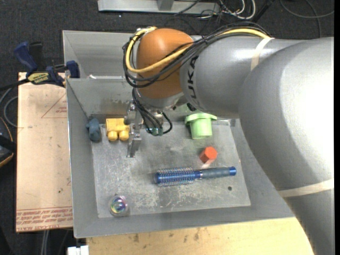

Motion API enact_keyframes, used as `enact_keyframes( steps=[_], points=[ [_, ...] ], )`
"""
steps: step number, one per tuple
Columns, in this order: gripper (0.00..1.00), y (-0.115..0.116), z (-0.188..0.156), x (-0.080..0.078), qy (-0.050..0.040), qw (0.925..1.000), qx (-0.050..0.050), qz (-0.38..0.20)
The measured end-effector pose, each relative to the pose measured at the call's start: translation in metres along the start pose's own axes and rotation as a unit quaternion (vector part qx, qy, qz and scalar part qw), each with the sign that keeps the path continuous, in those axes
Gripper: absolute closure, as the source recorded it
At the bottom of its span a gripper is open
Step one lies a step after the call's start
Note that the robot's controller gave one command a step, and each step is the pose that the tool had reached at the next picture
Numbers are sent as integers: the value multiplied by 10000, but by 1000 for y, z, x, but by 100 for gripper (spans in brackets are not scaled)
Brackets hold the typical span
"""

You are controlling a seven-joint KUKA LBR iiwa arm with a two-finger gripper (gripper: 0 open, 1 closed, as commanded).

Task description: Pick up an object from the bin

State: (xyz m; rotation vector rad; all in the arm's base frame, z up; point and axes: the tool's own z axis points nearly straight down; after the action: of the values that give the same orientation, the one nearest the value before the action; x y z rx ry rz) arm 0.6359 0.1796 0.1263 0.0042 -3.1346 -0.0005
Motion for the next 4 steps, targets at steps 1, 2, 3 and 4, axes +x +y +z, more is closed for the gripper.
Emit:
enact_keyframes(
  steps=[1, 2, 3, 4],
  points=[
    [0, 19, 24, -20, -155, 9963, -36, -845],
    [100, 16, 34, -15, -53, 9965, -11, -836],
    [100, 14, -4, -14, -64, 9969, -8, -780],
    [100, 8, -127, -21, -102, 9971, -11, -751]
  ],
)
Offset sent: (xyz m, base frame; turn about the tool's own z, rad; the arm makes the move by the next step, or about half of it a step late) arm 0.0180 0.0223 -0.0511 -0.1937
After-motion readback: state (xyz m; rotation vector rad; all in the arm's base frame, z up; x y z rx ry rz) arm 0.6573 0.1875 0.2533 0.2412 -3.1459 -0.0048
